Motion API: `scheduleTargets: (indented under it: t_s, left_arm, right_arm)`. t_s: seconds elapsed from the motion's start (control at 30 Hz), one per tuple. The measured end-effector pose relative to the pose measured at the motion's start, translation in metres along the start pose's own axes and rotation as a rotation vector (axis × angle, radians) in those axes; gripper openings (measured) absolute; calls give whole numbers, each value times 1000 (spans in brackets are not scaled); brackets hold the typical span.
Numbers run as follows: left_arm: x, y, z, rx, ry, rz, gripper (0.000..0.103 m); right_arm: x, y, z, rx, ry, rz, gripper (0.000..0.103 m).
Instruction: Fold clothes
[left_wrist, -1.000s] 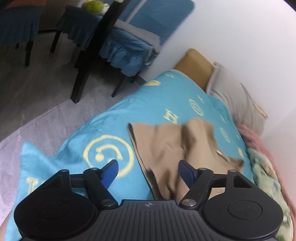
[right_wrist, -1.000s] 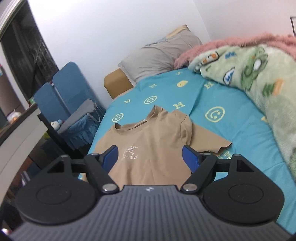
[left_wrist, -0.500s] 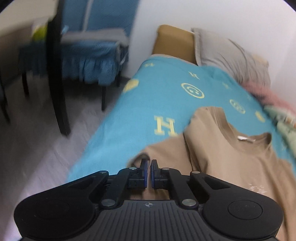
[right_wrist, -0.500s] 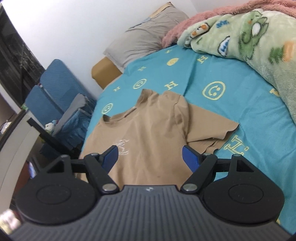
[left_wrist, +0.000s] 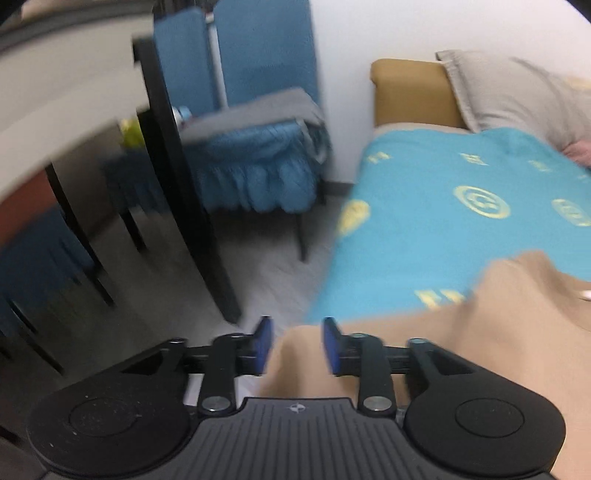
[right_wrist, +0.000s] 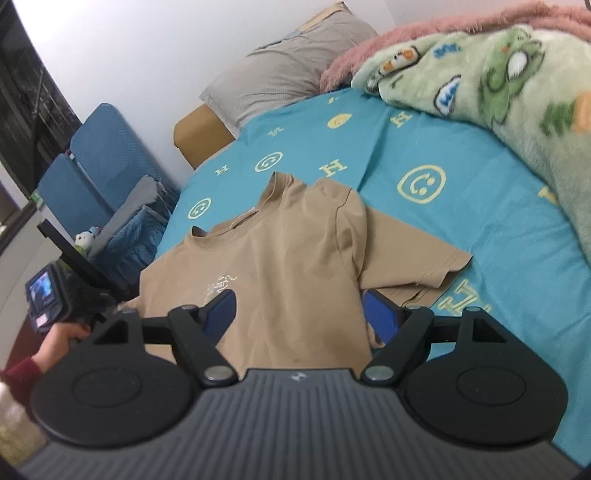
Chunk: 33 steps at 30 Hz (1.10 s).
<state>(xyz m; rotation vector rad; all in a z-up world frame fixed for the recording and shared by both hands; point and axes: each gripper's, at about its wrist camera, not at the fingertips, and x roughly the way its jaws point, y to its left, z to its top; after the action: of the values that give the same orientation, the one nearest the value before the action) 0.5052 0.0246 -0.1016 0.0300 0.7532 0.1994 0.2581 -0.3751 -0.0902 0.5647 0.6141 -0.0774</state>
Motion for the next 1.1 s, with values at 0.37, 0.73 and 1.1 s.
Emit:
scheduleTargets:
  t_s: [0.37,0.73,1.1]
  left_arm:
    - [-202,20,-135,-8,-75,-167,75]
    - [-300,1,-183,2,-204,-354,82]
    - [-298,-16,-200,118,-246,-314,82]
  right_arm:
    - [-16,17,1,-106,-23,32,78]
    - [-58,43,-20,-306,-51,0,77]
    - [-69,17,-21,-155,-45,22,77]
